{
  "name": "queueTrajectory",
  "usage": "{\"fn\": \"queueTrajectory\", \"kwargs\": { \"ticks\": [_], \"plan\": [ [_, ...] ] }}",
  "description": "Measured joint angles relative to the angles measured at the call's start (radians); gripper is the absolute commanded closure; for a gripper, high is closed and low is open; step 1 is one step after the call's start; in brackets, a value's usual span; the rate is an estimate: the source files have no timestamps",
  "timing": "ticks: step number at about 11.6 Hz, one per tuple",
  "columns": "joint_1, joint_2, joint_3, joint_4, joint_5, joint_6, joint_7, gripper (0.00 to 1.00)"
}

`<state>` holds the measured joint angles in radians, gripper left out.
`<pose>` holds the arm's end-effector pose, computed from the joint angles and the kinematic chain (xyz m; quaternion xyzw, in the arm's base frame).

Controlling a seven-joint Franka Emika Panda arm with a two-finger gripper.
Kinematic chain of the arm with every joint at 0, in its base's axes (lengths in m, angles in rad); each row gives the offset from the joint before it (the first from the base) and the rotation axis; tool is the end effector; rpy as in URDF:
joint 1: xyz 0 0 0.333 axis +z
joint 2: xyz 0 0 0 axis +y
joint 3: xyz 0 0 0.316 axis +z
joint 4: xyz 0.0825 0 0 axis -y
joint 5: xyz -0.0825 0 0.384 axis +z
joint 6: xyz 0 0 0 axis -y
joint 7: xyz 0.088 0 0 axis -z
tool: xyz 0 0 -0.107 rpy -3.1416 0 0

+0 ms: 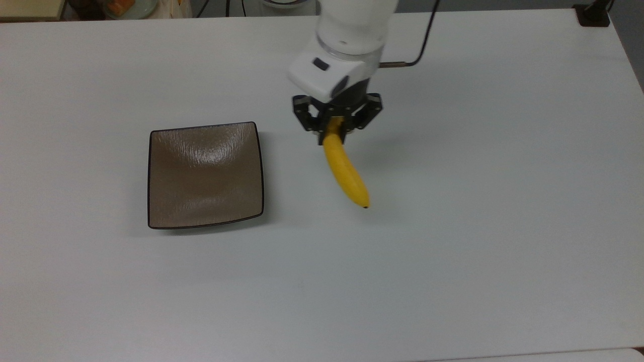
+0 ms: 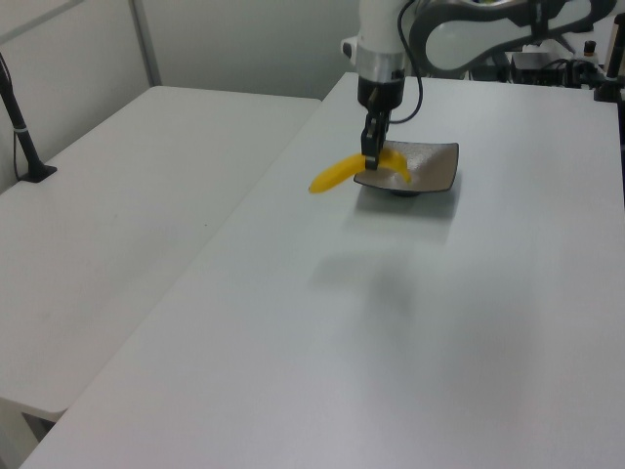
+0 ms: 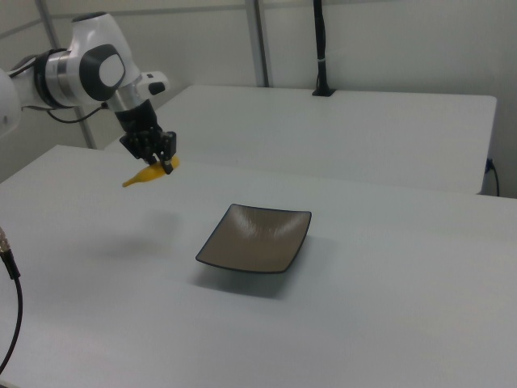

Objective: Bananas placed on a ceramic plate
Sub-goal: 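Lift the banana and carry it over the brown square plate, then lower the banana onto the plate and open the gripper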

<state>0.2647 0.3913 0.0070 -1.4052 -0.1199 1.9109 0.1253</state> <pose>0.6665 0.1760 0.4923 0.9928 0.0892 0.0670 0.0439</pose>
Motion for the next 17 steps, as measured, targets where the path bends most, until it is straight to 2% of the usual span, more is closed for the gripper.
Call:
{"fn": "queueTrajectory", "kwargs": {
  "ticks": [4, 10, 11, 12, 13, 17],
  "plan": [
    [-0.056, -0.024, -0.064, -0.001, 0.0, -0.04, -0.13, 0.85],
    [-0.125, -0.021, -0.097, -0.031, 0.0, -0.04, -0.197, 0.83],
    [-0.14, -0.018, -0.098, -0.04, 0.0, -0.04, -0.208, 0.73],
    [-0.16, -0.016, -0.099, -0.05, 0.0, -0.04, -0.218, 0.26],
    [-0.18, -0.013, -0.099, -0.056, 0.0, -0.04, -0.23, 0.0],
    [-0.196, 0.014, -0.099, -0.068, 0.0, 0.003, -0.233, 0.0]
  ]
}}
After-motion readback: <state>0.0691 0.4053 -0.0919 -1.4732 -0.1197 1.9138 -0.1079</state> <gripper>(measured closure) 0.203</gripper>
